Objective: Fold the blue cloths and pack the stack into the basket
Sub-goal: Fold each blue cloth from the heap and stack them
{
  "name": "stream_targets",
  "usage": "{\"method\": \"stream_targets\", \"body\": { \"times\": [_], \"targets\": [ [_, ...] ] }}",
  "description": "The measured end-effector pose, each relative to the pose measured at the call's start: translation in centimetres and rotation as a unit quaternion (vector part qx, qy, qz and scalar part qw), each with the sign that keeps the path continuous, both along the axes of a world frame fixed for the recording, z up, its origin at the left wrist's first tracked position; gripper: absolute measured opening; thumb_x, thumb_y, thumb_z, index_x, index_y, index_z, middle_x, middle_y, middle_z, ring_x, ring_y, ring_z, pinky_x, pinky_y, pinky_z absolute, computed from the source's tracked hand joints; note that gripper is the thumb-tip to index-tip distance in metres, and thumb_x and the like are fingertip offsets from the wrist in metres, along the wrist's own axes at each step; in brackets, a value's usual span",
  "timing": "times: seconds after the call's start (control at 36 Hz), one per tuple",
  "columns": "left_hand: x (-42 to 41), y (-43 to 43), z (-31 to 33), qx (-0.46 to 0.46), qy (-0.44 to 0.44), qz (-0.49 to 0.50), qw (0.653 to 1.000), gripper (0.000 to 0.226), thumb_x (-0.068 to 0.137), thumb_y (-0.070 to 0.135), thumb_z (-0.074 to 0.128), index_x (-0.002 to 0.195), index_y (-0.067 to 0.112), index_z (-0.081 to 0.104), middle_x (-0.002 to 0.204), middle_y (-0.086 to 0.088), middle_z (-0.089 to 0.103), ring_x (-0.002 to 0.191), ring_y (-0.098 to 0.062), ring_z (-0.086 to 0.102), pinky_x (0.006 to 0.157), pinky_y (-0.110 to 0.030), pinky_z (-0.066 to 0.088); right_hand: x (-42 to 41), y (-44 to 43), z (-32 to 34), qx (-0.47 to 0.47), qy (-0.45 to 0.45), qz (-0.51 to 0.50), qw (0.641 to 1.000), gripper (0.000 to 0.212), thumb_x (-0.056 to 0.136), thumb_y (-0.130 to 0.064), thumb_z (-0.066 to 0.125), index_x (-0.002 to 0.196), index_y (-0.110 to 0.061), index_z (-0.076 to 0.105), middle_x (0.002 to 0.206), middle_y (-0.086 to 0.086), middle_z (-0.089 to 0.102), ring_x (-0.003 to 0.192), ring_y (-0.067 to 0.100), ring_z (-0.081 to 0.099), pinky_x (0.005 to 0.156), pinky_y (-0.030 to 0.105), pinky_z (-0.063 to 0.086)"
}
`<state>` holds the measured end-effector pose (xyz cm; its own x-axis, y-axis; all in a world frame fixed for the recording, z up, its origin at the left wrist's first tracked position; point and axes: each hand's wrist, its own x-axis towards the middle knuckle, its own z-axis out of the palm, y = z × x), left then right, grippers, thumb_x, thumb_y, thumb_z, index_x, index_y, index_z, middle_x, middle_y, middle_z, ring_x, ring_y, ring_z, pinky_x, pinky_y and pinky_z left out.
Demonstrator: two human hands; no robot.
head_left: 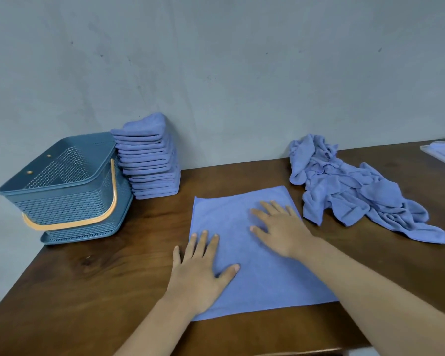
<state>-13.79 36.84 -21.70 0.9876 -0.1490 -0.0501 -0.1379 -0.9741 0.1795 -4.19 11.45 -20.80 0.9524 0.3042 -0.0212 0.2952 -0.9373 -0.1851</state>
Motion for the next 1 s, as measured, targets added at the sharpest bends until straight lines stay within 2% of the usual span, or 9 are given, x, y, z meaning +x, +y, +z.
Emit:
{"method": "stream_targets", "body": {
  "times": [0.14,0.25,0.44,0.53,0.58,0.67,0.72,0.81,1.0],
  "targets": [
    [-2.1,-0.9,-0.4,-0.02,-0.019,-0.065,0.998,0.073,0.104,0.072,0.022,0.168,0.042,0.004,0.174,0.022,-0.011,0.16,-0.004,-0.018,0.132,-0.045,-0.007,-8.2,1.1,-0.7,0.012,0.024,0.033,0.999,0.071,0.104,-0.075,0.02,0.167,-0.046,0.005,0.175,-0.015,-0.011,0.162,0.016,-0.013,0.131,0.046,0.0],
    [-3.8,-0.7,-0.7,-0.01,-0.001,-0.083,0.996,0.075,0.1,0.082,0.013,0.164,0.051,-0.012,0.171,0.025,-0.024,0.155,-0.003,-0.03,0.131,-0.044,-0.011,-11.8,-1.1,-0.7,-0.003,0.033,0.039,0.999,0.073,0.097,-0.086,0.011,0.16,-0.058,-0.014,0.169,-0.022,-0.029,0.157,0.01,-0.029,0.131,0.045,-0.008],
    [-4.9,0.4,-0.4,0.003,0.014,-0.076,0.997,0.087,0.091,0.093,0.011,0.16,0.053,-0.02,0.169,0.019,-0.032,0.153,-0.007,-0.037,0.131,-0.045,-0.011,-13.9,-4.7,-0.9,-0.009,0.028,0.011,1.0,0.079,0.088,-0.096,0.007,0.155,-0.063,-0.02,0.167,-0.021,-0.034,0.155,0.009,-0.033,0.132,0.042,-0.006],
    [-5.3,0.4,-0.4,-0.004,-0.02,-0.085,0.996,0.086,0.093,0.091,0.015,0.166,0.048,-0.006,0.171,0.019,-0.021,0.159,-0.01,-0.026,0.131,-0.045,-0.009,-14.5,-4.8,-1.1,-0.011,-0.005,0.014,1.0,0.079,0.09,-0.094,0.007,0.16,-0.06,-0.008,0.171,-0.019,-0.025,0.159,0.012,-0.025,0.132,0.045,-0.005],
    [-5.7,0.3,-0.1,-0.016,-0.092,-0.124,0.988,0.071,0.101,0.08,0.027,0.163,0.045,0.026,0.172,0.021,0.015,0.162,-0.009,0.006,0.131,-0.04,-0.005,-14.8,-4.8,-1.1,-0.01,-0.059,0.03,0.998,0.075,0.096,-0.088,0.013,0.163,-0.054,0.016,0.174,-0.019,-0.002,0.163,0.013,-0.007,0.132,0.047,0.002],
    [-6.5,-0.1,-0.6,-0.022,-0.229,-0.258,0.938,0.029,0.107,0.054,0.05,0.122,0.033,0.064,0.127,0.015,0.061,0.122,-0.012,0.058,0.123,-0.037,0.027,-15.3,-5.0,-1.5,0.037,-0.134,0.109,0.984,0.047,0.107,-0.069,0.035,0.145,-0.048,0.055,0.159,-0.025,0.041,0.153,0.007,0.03,0.123,0.038,0.03],
    [-6.9,-0.6,-0.8,-0.032,-0.241,-0.317,0.917,0.026,0.108,0.052,0.053,0.108,0.029,0.066,0.111,0.014,0.06,0.104,-0.014,0.059,0.103,-0.031,0.043,-15.6,-5.0,-1.9,0.085,-0.155,0.171,0.969,0.025,0.109,-0.052,0.05,0.125,-0.044,0.067,0.139,-0.027,0.055,0.134,0.003,0.049,0.106,0.031,0.046],
    [-7.0,-1.0,-0.6,-0.053,-0.216,-0.323,0.92,0.028,0.109,0.055,0.05,0.106,0.032,0.066,0.106,0.018,0.056,0.099,-0.009,0.055,0.09,-0.027,0.046,-16.0,-4.7,-1.9,0.11,-0.163,0.201,0.96,0.013,0.107,-0.038,0.059,0.112,-0.039,0.071,0.123,-0.026,0.06,0.112,0.001,0.056,0.088,0.026,0.049],
    [-6.8,-1.6,-0.8,-0.054,-0.191,-0.266,0.943,0.025,0.115,0.045,0.036,0.103,0.03,0.053,0.102,0.016,0.051,0.092,-0.01,0.052,0.085,-0.032,0.049,-16.4,-4.5,-1.4,0.111,-0.126,0.162,0.972,0.036,0.1,-0.065,0.056,0.126,-0.041,0.067,0.125,-0.028,0.059,0.116,-0.004,0.054,0.096,0.017,0.044]
  ]
}}
